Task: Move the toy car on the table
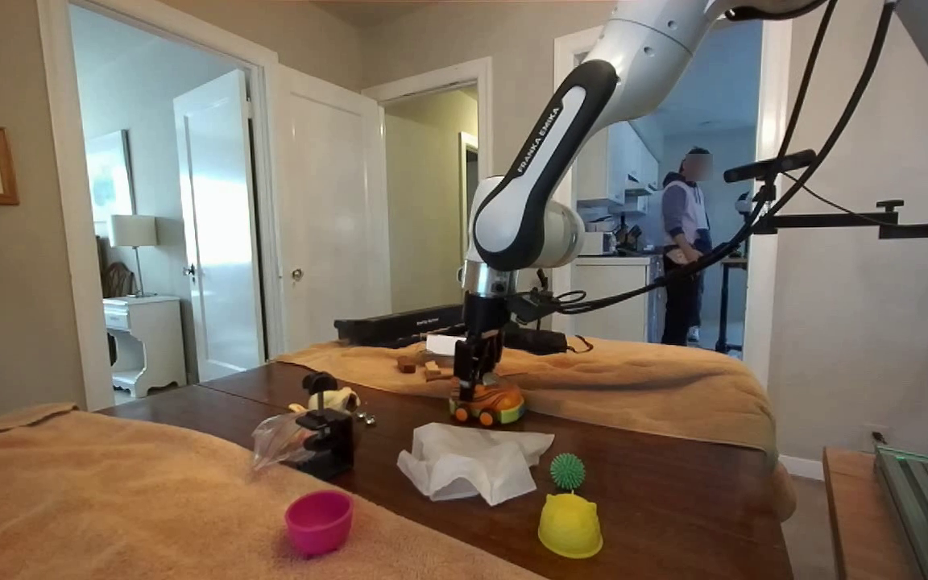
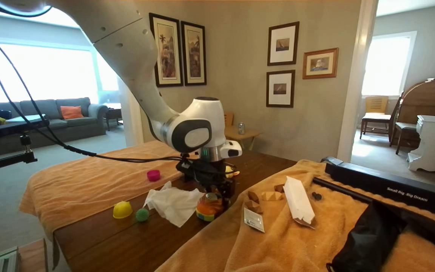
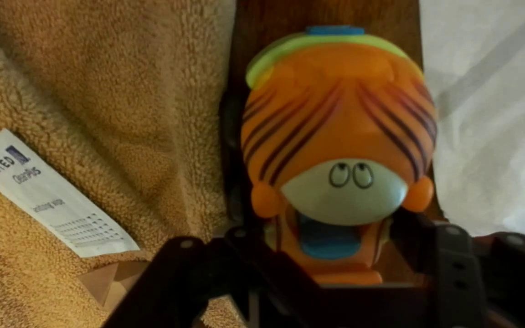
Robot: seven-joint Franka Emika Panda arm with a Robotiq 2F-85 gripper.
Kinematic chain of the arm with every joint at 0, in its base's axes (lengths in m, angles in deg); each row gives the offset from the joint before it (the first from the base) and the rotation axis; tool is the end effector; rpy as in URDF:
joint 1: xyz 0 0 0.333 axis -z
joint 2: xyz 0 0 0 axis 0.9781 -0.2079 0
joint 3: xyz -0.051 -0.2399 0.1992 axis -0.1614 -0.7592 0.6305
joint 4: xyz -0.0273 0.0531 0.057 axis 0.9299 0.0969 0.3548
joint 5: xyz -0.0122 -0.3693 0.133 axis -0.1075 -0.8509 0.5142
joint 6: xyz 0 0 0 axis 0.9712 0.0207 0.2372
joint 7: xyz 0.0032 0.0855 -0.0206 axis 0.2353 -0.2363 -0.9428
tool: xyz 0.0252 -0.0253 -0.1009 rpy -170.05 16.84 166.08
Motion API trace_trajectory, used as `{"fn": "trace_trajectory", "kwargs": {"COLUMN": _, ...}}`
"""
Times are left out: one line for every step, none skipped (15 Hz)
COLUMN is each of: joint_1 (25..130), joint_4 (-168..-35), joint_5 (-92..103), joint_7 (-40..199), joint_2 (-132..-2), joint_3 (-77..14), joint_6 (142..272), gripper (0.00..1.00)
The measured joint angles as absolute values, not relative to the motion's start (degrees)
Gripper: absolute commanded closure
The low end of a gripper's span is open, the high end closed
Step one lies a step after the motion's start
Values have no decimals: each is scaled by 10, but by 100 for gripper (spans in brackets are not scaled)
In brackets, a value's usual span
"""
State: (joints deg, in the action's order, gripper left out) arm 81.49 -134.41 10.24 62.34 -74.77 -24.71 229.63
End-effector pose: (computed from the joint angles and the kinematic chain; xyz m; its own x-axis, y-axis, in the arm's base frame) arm 0.5732 -0.0113 0.2081 0.9744 0.1677 0.1494 0.1698 -0.9855 -0.0012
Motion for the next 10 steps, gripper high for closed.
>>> {"fn": "trace_trajectory", "kwargs": {"joint_1": 815, "joint_4": -1351, "joint_5": 102, "joint_7": 625, "joint_2": -743, "joint_3": -247, "joint_6": 2297, "gripper": 55}}
{"fn": "trace_trajectory", "kwargs": {"joint_1": 815, "joint_4": -1358, "joint_5": 102, "joint_7": 626, "joint_2": -739, "joint_3": -248, "joint_6": 2298, "gripper": 55}}
{"fn": "trace_trajectory", "kwargs": {"joint_1": 815, "joint_4": -1365, "joint_5": 102, "joint_7": 628, "joint_2": -734, "joint_3": -248, "joint_6": 2300, "gripper": 55}}
{"fn": "trace_trajectory", "kwargs": {"joint_1": 815, "joint_4": -1372, "joint_5": 102, "joint_7": 630, "joint_2": -730, "joint_3": -249, "joint_6": 2302, "gripper": 55}}
{"fn": "trace_trajectory", "kwargs": {"joint_1": 814, "joint_4": -1380, "joint_5": 102, "joint_7": 632, "joint_2": -726, "joint_3": -249, "joint_6": 2307, "gripper": 55}}
{"fn": "trace_trajectory", "kwargs": {"joint_1": 814, "joint_4": -1388, "joint_5": 102, "joint_7": 634, "joint_2": -723, "joint_3": -249, "joint_6": 2314, "gripper": 55}}
{"fn": "trace_trajectory", "kwargs": {"joint_1": 814, "joint_4": -1395, "joint_5": 102, "joint_7": 634, "joint_2": -719, "joint_3": -249, "joint_6": 2321, "gripper": 55}}
{"fn": "trace_trajectory", "kwargs": {"joint_1": 814, "joint_4": -1404, "joint_5": 102, "joint_7": 635, "joint_2": -715, "joint_3": -250, "joint_6": 2328, "gripper": 55}}
{"fn": "trace_trajectory", "kwargs": {"joint_1": 814, "joint_4": -1412, "joint_5": 102, "joint_7": 635, "joint_2": -712, "joint_3": -250, "joint_6": 2336, "gripper": 55}}
{"fn": "trace_trajectory", "kwargs": {"joint_1": 814, "joint_4": -1420, "joint_5": 102, "joint_7": 635, "joint_2": -708, "joint_3": -250, "joint_6": 2344, "gripper": 55}}
